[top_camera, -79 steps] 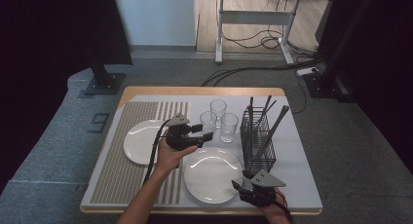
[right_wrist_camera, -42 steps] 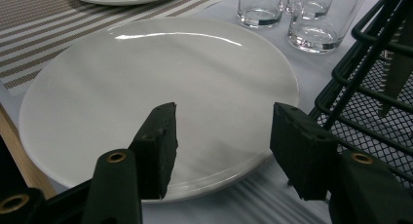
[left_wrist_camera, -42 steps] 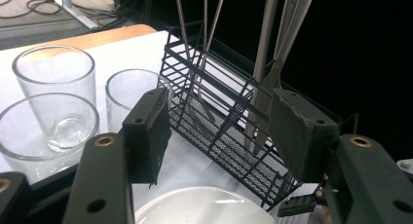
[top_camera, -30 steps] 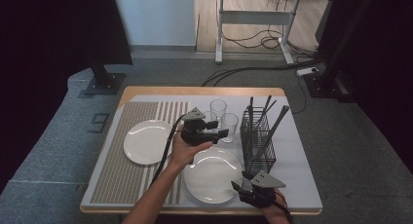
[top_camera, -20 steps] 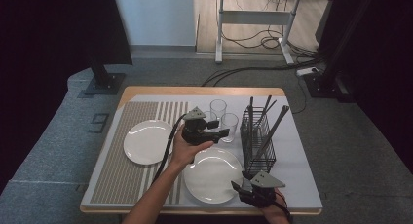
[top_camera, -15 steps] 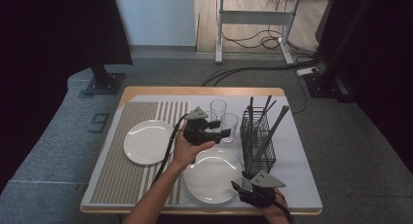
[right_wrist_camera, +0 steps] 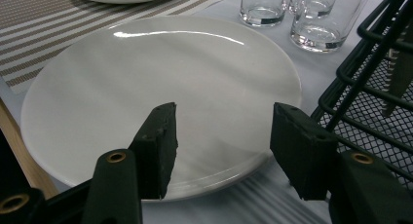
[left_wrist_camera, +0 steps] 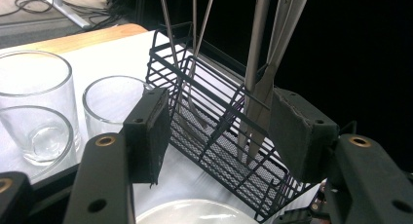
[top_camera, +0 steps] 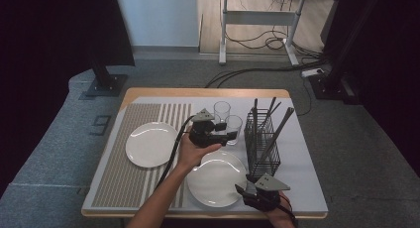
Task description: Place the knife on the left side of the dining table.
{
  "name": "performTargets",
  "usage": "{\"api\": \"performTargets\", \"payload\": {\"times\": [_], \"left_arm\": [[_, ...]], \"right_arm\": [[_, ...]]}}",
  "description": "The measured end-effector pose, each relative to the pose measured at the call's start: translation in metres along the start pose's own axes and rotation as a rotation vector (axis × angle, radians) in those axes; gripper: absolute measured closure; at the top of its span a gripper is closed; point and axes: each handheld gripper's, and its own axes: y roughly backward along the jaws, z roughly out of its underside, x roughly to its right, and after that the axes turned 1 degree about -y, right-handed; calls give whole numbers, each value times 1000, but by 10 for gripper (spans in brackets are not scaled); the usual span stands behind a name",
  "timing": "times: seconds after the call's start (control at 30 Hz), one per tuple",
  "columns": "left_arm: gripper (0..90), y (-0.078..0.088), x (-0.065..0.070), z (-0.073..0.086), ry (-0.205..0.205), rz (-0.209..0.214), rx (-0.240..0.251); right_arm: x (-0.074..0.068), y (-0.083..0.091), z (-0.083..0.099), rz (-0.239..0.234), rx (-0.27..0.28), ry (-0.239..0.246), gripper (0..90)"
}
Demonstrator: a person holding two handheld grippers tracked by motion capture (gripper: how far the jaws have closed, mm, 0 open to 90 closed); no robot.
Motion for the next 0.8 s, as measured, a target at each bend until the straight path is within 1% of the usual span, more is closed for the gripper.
{"api": "performTargets", "payload": {"times": [0.43,0.8], "left_arm": [[413,-10,3,-4,-4,15,-10],[415,-16,3,-6,-3,17,-15]], "right_arm": [[0,0,1,0,-5,-3,434],[0,-1,1,-7,-12,-3,433]]}}
